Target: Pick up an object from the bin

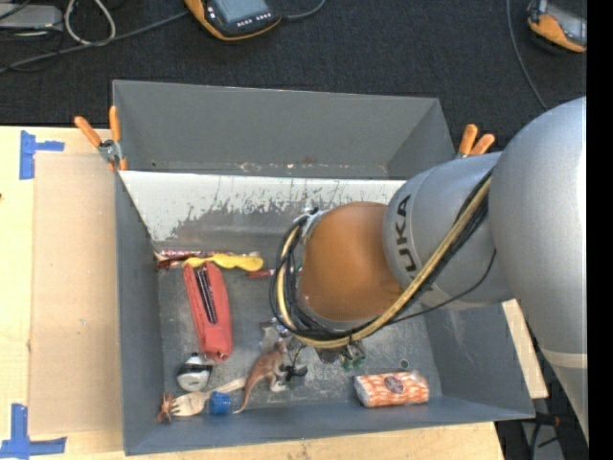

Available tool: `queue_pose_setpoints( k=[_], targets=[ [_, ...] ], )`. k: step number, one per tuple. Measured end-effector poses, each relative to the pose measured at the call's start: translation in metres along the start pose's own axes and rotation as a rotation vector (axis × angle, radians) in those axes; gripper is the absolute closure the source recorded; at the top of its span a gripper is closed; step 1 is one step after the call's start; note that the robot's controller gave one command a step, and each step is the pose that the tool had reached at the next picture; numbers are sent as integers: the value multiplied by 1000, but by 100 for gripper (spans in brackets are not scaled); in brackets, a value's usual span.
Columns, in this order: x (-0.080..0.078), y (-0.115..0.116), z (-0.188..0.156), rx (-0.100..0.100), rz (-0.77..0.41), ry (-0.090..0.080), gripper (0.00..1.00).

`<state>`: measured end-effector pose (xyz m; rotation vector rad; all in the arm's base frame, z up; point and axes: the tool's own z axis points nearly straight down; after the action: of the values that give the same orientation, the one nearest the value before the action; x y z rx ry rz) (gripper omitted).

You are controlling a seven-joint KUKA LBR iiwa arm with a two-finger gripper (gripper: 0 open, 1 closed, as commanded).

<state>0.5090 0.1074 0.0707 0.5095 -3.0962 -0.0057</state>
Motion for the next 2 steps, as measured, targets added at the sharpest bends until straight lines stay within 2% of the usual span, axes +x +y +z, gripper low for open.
queue_pose_setpoints(
  k=[2],
  targets=[
    [0, 0, 0, 0, 3, 0, 100]
  ],
)
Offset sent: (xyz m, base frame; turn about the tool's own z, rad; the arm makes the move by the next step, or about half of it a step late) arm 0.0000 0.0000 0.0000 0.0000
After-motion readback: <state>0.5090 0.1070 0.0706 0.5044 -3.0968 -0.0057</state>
